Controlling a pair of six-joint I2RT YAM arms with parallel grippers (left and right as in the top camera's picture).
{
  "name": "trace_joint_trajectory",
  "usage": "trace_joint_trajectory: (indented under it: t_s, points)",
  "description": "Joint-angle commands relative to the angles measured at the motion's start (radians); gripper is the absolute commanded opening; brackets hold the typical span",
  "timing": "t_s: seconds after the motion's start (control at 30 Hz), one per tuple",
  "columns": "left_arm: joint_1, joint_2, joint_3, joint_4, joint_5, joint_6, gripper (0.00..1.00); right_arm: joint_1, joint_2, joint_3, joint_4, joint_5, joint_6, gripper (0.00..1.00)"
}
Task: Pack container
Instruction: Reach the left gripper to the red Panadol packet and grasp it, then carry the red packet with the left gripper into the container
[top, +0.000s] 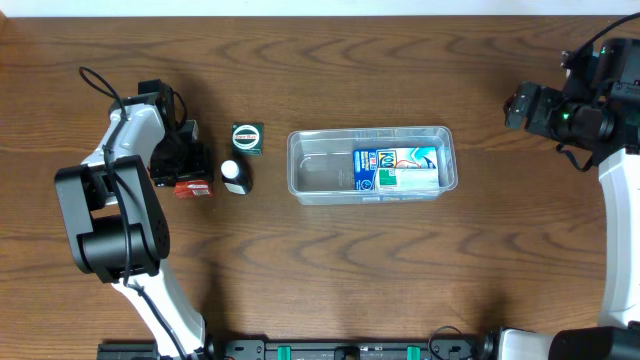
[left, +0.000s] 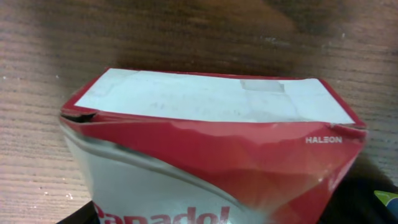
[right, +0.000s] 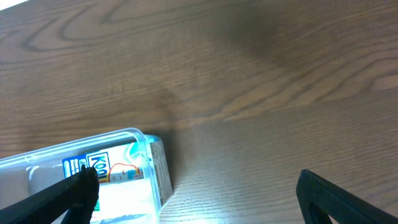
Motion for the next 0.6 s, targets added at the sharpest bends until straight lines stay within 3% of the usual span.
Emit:
trace_joint_trajectory:
  t_s: [0.0,0.13,0.27,0.43,0.57]
  points:
    - [0.000,0.006,0.043,-0.045,-0.001,-0.038,0.65,-0.007,0.005,0.002,-0.001,0.000,0.010,0.99]
    - [0.000,-0.016,0.156,-0.159,0.005,-0.082,0.65,-0.008,0.005,0.002,-0.001,0.000,0.010,0.99]
    - [0.000,-0.032,0.312,-0.309,0.104,-0.084,0.66,-0.008,0.005,0.002,-0.001,0.000,0.010,0.99]
    - [-0.001,-0.055,0.500,-0.461,0.376,-0.083,0.66,-0.008,0.005,0.002,-0.001,0.000,0.010,0.99]
    - [-0.027,-0.113,0.529,-0.455,0.598,-0.079,0.66,-0.008,0.005,0.002,-0.001,0.000,0.010,0.99]
